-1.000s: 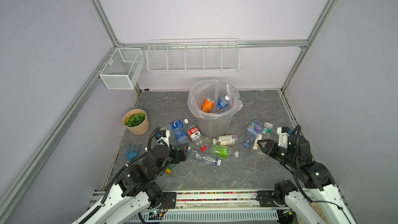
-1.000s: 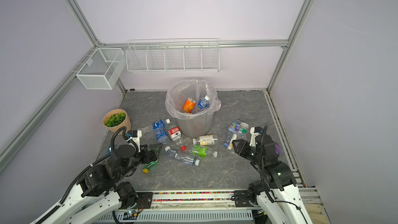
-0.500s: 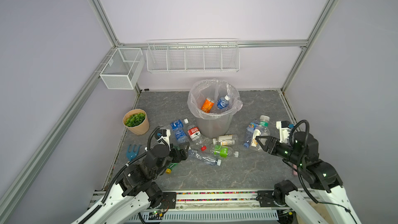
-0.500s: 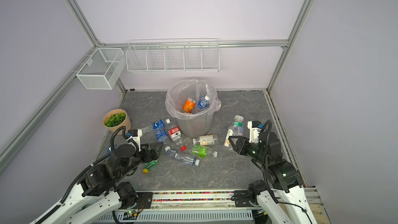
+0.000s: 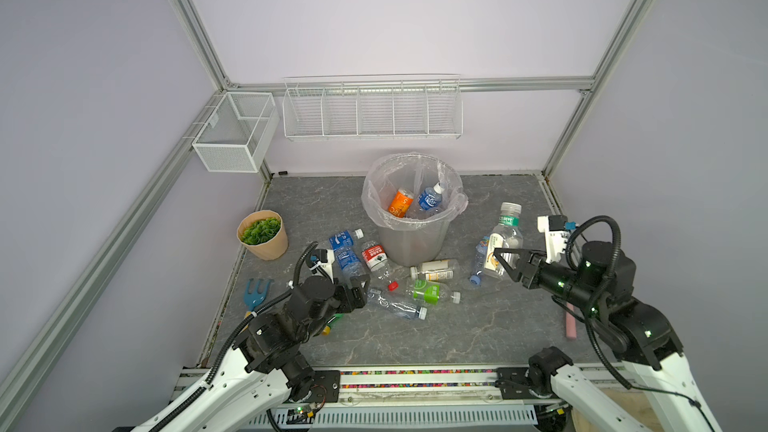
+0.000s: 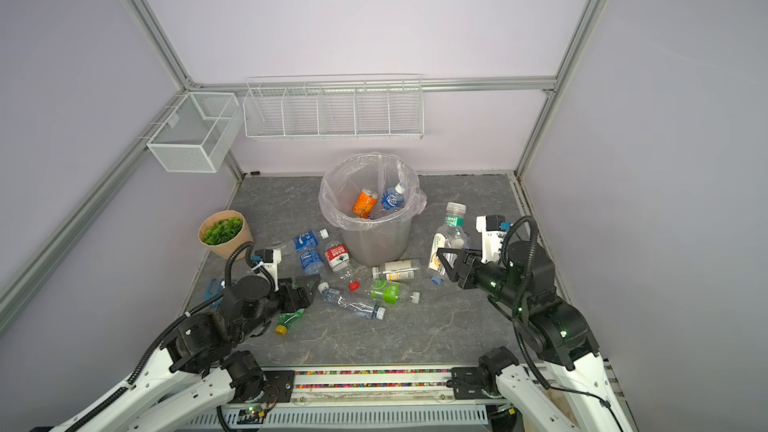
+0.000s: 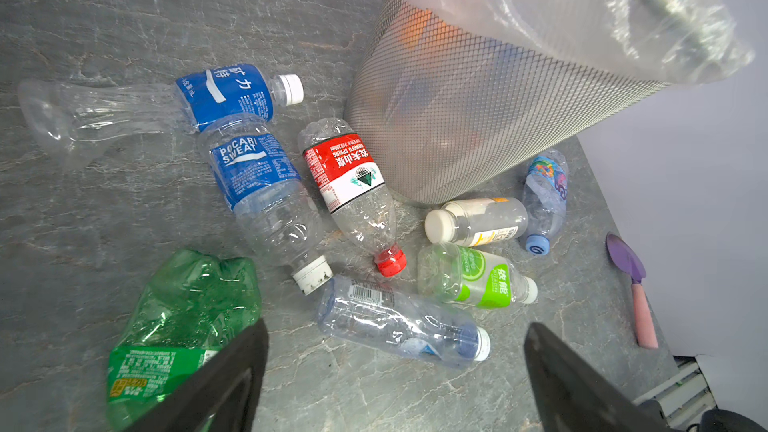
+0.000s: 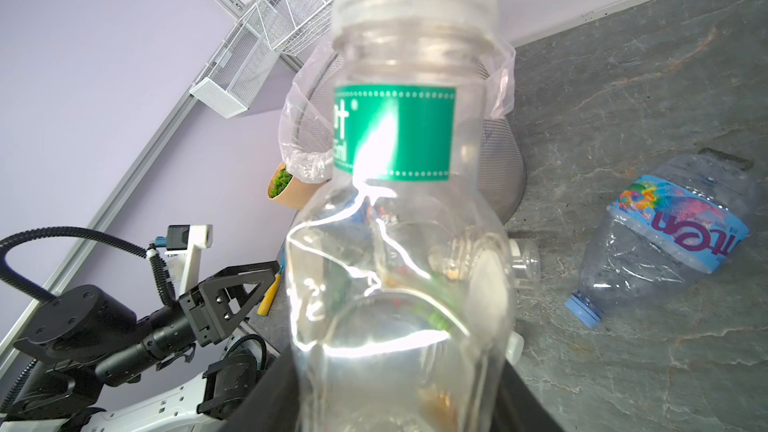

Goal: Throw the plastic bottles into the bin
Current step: 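Lift the clear green-label bottle upright with the right gripper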

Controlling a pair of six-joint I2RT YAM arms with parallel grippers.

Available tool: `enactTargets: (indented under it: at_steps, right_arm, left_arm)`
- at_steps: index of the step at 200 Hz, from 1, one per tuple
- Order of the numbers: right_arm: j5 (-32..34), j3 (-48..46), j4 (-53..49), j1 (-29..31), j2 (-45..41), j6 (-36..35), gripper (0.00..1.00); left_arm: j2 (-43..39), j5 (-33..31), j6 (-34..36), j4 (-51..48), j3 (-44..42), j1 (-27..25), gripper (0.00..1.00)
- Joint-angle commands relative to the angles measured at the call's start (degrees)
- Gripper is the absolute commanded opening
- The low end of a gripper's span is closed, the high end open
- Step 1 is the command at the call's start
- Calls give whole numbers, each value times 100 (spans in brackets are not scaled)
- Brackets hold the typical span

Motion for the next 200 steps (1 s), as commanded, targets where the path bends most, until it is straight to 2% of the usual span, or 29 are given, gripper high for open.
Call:
enactTargets:
  at_steps: [1, 109, 200]
  right_arm:
    - [115, 224, 260, 85, 165, -210, 7]
    - [286, 1285, 543, 358, 1150, -513, 7]
    - [546, 2338, 619, 640, 2162, -807, 7]
  left_arm:
    - [30, 10, -53, 106, -136, 16, 96]
    - [268, 177, -219, 601, -632, 18, 97]
    - [45, 150, -232, 482, -662, 19, 97]
